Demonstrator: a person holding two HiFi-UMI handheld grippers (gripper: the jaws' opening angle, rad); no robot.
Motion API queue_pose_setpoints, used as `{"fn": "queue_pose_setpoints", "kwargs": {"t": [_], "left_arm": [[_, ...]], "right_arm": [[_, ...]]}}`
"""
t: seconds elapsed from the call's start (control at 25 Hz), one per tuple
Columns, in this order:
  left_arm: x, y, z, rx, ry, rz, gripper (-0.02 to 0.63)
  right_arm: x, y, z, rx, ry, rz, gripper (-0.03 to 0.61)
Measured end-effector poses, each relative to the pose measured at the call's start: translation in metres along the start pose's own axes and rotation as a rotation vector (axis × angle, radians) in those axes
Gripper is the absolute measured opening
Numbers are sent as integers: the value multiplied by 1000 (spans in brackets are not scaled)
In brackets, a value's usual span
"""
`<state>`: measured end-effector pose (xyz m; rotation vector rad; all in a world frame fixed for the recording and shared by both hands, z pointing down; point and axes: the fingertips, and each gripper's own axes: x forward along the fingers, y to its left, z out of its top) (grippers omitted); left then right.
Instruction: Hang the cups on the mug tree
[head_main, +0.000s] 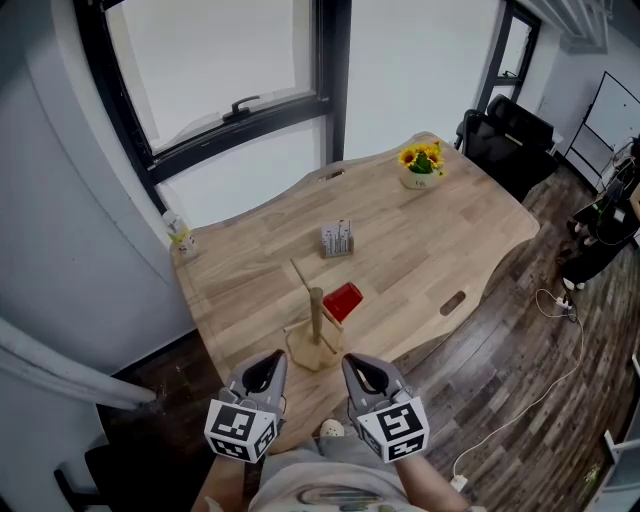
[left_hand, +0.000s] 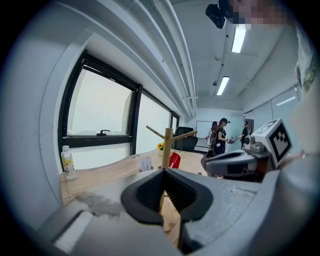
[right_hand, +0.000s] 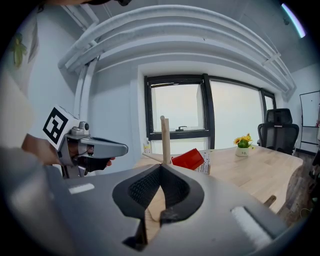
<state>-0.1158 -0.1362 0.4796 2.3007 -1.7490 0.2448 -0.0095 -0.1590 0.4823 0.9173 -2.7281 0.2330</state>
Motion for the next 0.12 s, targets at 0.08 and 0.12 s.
{"fn": "queue_pose_setpoints", "kwargs": {"t": [0.08, 0.12], "left_arm": [[0, 0, 0, 1, 0, -4, 3], [0, 0, -1, 1, 0, -6, 3]], "right_arm": [[0, 0, 0, 0, 0, -3, 0], [0, 1, 0, 0, -1, -4, 0]]}}
